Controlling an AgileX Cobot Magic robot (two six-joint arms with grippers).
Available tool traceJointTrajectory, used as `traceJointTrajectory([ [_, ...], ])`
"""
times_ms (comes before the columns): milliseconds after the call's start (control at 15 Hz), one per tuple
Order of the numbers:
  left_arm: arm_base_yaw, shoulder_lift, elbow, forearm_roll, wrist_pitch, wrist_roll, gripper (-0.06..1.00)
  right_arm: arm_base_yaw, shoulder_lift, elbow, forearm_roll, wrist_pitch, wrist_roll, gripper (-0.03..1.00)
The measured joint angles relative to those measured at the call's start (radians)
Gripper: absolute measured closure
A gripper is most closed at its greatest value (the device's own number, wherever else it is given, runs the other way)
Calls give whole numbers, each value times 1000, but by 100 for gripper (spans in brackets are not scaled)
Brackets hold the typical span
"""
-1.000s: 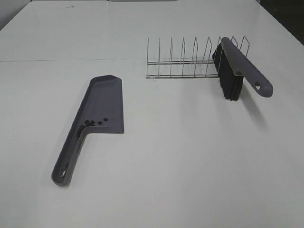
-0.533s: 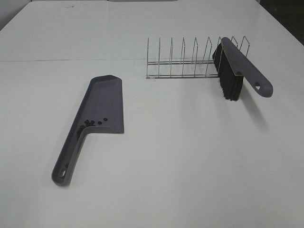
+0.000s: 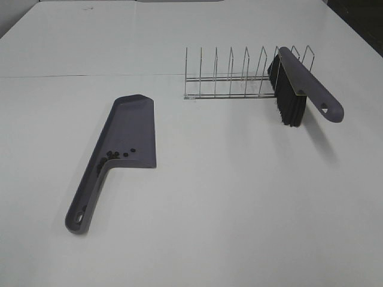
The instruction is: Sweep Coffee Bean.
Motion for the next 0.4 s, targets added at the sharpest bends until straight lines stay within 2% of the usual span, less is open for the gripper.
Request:
traceJointTrajectory([
  [400,0,0,0,0,0,0,23,0,0,0,1,0,0,33],
])
